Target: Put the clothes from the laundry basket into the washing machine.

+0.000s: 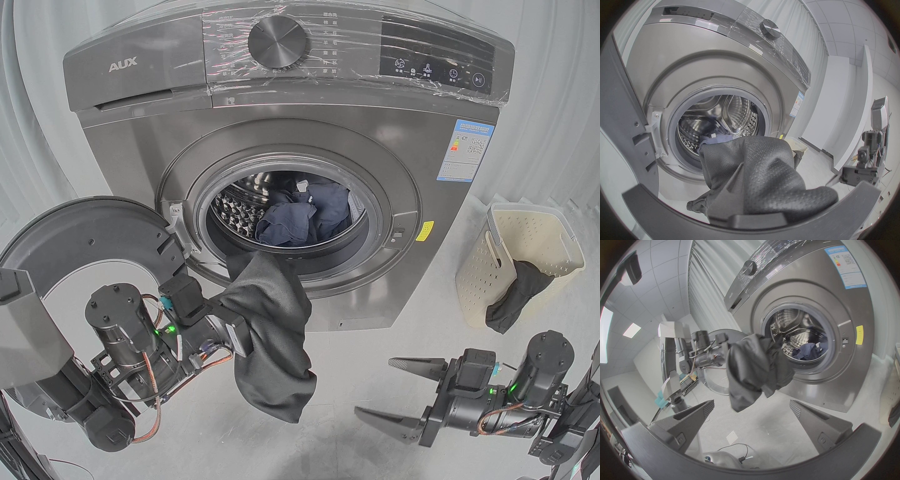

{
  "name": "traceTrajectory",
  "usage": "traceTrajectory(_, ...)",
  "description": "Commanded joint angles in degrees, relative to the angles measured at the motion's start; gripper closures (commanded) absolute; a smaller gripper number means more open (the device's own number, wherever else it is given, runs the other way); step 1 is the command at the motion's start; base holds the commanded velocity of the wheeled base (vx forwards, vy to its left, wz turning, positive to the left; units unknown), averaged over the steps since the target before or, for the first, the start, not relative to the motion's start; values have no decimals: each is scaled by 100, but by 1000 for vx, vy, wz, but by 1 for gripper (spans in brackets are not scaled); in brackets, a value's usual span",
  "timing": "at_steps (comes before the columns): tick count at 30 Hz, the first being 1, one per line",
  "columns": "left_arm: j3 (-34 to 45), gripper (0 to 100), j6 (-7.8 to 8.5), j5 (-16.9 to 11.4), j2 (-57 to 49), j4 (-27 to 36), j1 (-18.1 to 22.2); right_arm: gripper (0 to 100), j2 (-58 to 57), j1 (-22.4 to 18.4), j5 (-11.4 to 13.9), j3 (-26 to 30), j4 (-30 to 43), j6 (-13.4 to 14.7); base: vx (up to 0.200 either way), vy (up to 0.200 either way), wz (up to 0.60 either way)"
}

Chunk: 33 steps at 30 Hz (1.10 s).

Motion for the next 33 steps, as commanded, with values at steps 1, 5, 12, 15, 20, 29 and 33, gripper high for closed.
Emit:
traceTrajectory(1, 272, 100, -109, -34, -282, -25, 159, 0, -38, -880, -127, -33, -1, 104, 0, 0, 0)
traceTrajectory(5, 254, 100, -135, -96, -229, -25, 352, 0, 85, -1144, -127, -305, -1, 139, 0, 0, 0)
traceTrajectory(12, 368, 100, -100, -184, -308, -25, 519, 0, 94, -1249, -127, -261, 8, 148, 0, 0, 0)
traceTrajectory(15, 439, 100, -100, -333, -300, -34, 510, 0, 181, -1249, -127, -279, -1, 139, 0, 0, 0)
traceTrajectory(20, 474, 100, -100, -421, -247, -25, 475, 0, 243, -1249, -127, -253, -1, 122, 160, 0, 0)
traceTrajectory(29, 491, 100, -74, -412, -221, -25, 405, 0, 243, -1170, -127, -165, -1, 113, 200, 0, 0)
traceTrajectory(33, 509, 100, -74, -412, -194, -25, 326, 0, 243, -1161, -118, -94, -1, 69, 200, 0, 0)
